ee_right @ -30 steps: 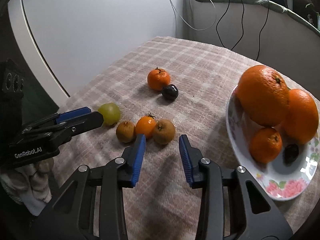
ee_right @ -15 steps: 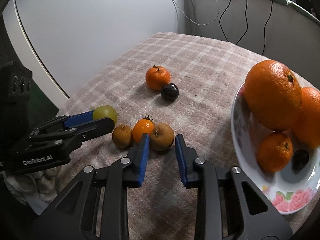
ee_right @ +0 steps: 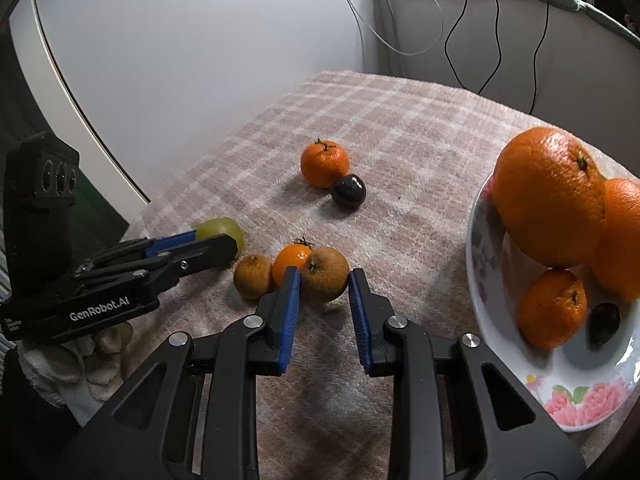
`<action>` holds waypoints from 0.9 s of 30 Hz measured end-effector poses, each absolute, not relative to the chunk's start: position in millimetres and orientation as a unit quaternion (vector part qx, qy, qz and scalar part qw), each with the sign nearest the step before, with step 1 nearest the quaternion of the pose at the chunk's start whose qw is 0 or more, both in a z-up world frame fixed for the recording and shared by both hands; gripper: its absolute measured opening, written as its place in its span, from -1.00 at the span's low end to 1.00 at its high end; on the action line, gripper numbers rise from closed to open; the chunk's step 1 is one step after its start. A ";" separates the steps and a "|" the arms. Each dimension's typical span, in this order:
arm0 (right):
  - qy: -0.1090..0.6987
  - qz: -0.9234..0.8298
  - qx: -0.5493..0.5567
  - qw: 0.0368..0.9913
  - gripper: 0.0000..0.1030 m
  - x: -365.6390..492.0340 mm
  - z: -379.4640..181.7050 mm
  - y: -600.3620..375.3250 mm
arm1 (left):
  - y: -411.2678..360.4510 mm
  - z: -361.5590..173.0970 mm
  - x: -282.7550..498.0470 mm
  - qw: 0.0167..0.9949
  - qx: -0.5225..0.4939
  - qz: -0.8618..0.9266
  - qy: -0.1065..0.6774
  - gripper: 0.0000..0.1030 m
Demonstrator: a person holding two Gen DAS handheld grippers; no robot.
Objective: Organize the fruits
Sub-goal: 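Close the right tool on the brown kiwi while the left tool grasps the green plum, then carry both fruits over the white plate and open both tools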
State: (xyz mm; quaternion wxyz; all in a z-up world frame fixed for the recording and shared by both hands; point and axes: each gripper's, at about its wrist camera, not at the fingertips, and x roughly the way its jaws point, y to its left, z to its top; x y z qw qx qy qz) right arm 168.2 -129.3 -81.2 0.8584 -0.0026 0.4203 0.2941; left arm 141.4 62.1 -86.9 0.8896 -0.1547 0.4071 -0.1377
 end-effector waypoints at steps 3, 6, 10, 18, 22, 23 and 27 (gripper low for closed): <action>0.414 0.299 0.004 0.860 -0.50 164.5 -74.1 -131.9 | 62.0 -82.7 137.7 0.891 -0.159 -0.140 0.402 -0.43; 0.407 0.303 0.006 0.862 -0.50 158.9 -66.8 -136.4 | 59.7 -74.1 133.6 0.894 -0.158 -0.146 0.393 -0.43; 0.395 0.302 0.011 0.867 -0.50 150.6 -58.3 -148.8 | 53.9 -63.4 130.9 0.896 -0.159 -0.156 0.383 -0.43; 0.378 0.273 0.021 0.884 -0.50 135.4 -49.0 -196.2 | 21.6 -49.5 127.3 0.894 -0.151 -0.196 0.373 -0.43; 0.377 0.252 0.031 0.891 -0.50 128.8 -47.6 -223.8 | 1.2 -45.8 126.3 0.890 -0.143 -0.218 0.374 -0.43; 0.376 0.245 0.034 0.893 -0.50 127.2 -47.7 -231.5 | -3.7 -45.6 126.4 0.889 -0.141 -0.222 0.374 -0.43; 0.375 0.224 0.039 0.899 -0.50 124.1 -47.5 -253.5 | -23.8 -44.7 126.7 0.885 -0.133 -0.239 0.377 -0.43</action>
